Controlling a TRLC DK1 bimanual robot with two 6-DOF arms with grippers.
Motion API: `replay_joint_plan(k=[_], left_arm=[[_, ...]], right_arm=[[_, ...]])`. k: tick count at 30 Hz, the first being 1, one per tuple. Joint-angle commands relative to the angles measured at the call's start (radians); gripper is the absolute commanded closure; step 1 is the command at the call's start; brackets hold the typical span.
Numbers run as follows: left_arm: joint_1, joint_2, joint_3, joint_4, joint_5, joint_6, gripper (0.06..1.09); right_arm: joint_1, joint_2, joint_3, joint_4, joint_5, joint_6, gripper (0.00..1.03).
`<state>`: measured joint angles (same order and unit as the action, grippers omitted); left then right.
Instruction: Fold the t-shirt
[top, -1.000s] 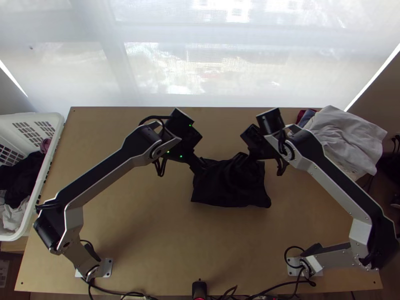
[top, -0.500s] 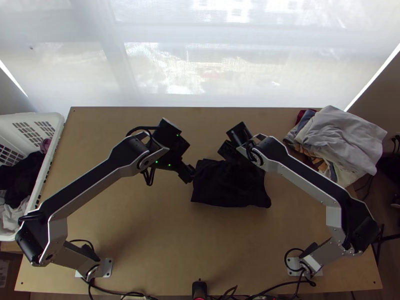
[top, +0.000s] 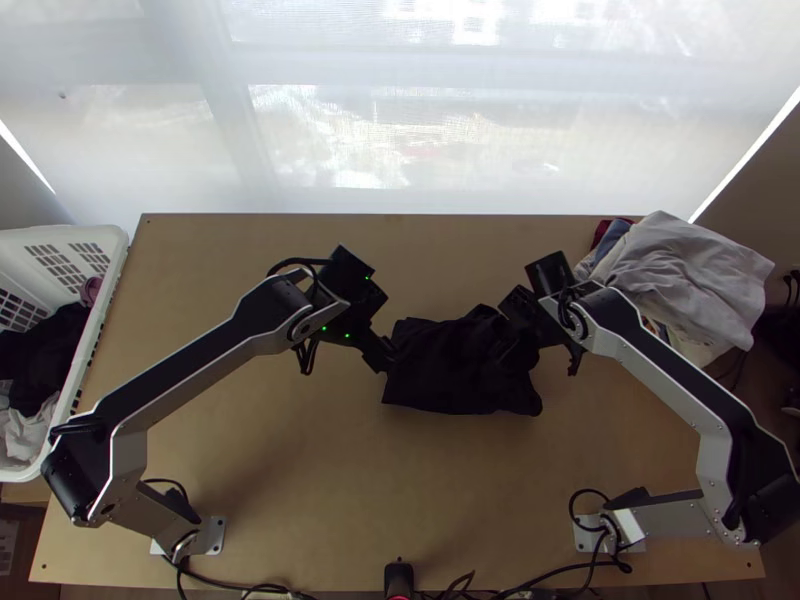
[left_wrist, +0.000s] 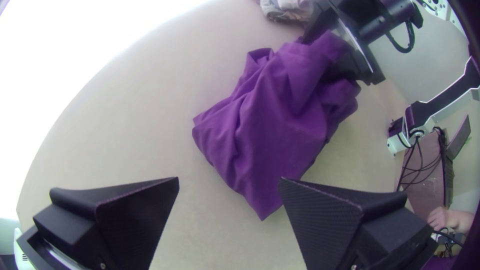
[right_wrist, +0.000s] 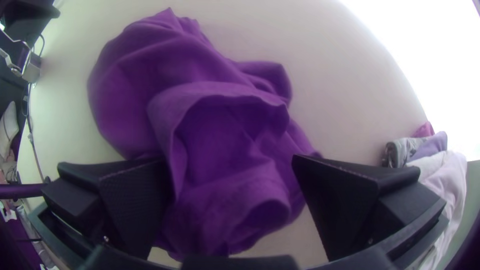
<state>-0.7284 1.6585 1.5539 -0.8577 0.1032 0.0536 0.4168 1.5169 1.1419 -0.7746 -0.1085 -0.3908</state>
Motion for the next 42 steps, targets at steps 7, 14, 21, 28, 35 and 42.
replay_joint_plan(k=[7, 14, 21, 28, 35, 42], left_arm=[[-0.003, 0.043, -0.002, -0.001, -0.003, 0.005, 0.12], [0.027, 0.11, 0.046, 0.048, -0.007, -0.031, 0.12], [0.053, 0.221, 0.199, 0.089, -0.007, -0.133, 0.12], [0.007, 0.299, 0.276, 0.092, -0.007, -0.144, 0.12], [-0.069, 0.34, 0.278, 0.074, -0.007, -0.15, 0.12], [-0.075, 0.369, 0.255, 0.057, -0.008, -0.147, 0.12]], right_arm=[[-0.136, -0.123, -0.146, 0.015, -0.002, -0.039, 0.04], [-0.156, -0.221, -0.203, 0.014, -0.002, -0.019, 0.04], [-0.125, -0.264, -0.126, -0.014, -0.005, 0.009, 0.04], [-0.041, -0.161, 0.108, -0.048, -0.005, 0.07, 0.04], [0.073, -0.029, 0.197, -0.028, -0.003, 0.116, 0.04], [0.074, -0.009, 0.114, -0.005, -0.005, 0.138, 0.04]])
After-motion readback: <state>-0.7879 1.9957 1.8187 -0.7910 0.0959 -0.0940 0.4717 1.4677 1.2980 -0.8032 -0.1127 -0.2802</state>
